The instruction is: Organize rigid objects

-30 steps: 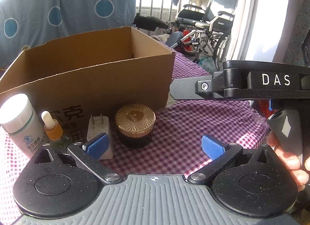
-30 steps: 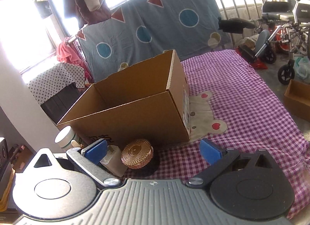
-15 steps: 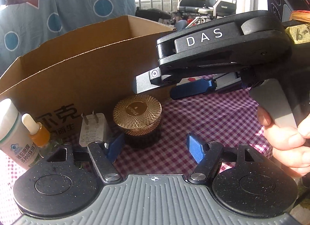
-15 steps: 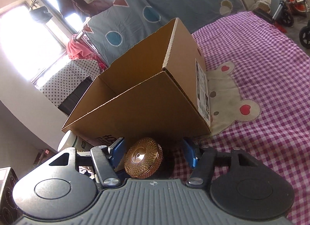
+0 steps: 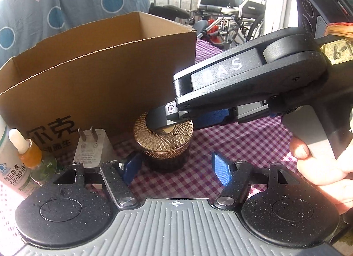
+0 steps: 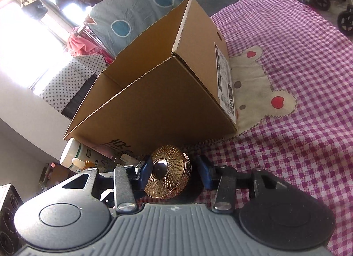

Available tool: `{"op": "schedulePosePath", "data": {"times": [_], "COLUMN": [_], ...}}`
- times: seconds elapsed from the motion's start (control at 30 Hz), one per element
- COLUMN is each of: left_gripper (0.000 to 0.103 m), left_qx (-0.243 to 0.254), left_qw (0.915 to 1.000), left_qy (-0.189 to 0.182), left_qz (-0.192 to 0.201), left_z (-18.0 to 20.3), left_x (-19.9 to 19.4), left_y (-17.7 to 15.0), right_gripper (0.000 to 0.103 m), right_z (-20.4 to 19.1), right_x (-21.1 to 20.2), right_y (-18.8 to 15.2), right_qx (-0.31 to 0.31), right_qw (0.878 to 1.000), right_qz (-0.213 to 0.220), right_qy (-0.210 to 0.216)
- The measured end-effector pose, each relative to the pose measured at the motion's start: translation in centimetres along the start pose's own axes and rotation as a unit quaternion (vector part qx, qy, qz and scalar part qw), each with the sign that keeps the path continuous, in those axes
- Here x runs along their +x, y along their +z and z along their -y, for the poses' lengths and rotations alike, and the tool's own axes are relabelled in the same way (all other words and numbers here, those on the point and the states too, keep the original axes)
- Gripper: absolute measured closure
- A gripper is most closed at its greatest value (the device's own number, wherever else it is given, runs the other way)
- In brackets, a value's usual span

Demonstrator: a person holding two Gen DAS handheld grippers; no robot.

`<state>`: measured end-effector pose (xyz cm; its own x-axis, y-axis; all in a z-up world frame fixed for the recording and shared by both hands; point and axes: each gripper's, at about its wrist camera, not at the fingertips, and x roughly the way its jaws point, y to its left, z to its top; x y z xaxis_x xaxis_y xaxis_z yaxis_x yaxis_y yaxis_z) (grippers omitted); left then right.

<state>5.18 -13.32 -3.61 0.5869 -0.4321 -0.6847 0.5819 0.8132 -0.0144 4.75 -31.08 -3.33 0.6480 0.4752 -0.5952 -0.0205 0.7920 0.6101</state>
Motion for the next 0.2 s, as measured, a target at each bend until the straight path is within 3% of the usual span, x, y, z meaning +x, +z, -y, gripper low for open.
{"op": "schedulePosePath", "data": {"times": [0.2], "left_gripper": [0.033], "left_qx": [0.008], "left_qw": [0.9995], "left_qy": [-0.032], "left_qz": [0.002], "left_z": [0.9], "left_x": [-1.0], "left_y": [-0.6], "right_gripper": [0.054], "right_z": [0.6], "right_x": [-2.5], "right_y": [-1.4], "right_qx": [0.012], "right_qw": [1.0], "right_qz": [0.004], "right_qy": [-0.02]}}
